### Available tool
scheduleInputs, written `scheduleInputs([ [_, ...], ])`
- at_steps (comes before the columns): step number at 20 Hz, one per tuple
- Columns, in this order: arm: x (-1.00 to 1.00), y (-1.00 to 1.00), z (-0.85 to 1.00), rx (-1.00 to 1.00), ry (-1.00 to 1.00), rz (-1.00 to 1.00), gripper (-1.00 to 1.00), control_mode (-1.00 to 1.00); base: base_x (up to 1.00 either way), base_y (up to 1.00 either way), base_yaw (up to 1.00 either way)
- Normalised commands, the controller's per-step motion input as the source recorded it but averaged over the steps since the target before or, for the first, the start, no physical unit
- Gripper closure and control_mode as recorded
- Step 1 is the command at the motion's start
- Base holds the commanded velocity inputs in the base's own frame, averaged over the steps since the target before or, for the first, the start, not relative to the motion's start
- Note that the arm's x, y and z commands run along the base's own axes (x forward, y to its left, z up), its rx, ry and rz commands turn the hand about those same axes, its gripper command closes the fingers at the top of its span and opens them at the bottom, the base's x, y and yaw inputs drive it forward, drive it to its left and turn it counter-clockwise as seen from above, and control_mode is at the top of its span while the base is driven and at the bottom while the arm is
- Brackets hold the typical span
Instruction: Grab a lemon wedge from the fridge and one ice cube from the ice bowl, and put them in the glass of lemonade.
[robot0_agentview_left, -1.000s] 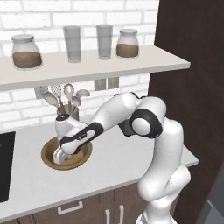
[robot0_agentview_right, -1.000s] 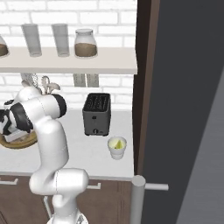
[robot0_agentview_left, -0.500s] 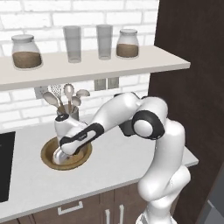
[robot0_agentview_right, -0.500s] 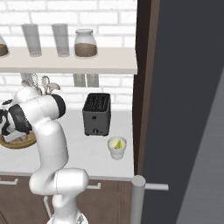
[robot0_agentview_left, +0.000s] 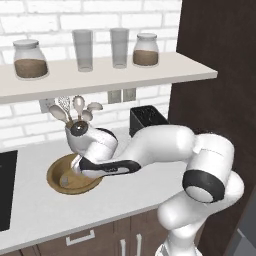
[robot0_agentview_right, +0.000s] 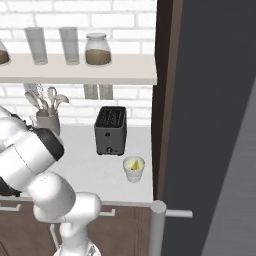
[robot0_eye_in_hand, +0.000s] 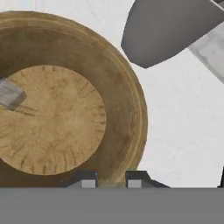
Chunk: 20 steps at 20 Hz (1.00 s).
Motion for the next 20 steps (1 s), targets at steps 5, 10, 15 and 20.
scheduleInputs([
  [5, -0.19, -1.00, 0.86, 0.00, -0.40, -0.11, 1.00, -1.00, 0.00, 0.00, 0.00],
  [10, -0.26, -1.00, 0.64, 0.00, -0.28, -0.14, 1.00, -1.00, 0.00, 0.00, 0.00],
  [15, -0.21, -1.00, 0.63, 0.04, -0.09, -0.21, 1.00, -1.00, 0.00, 0.00, 0.00],
  [20, -0.05, -1.00, 0.43, 0.14, 0.03, -0.32, 1.00, -1.00, 0.00, 0.00, 0.00],
])
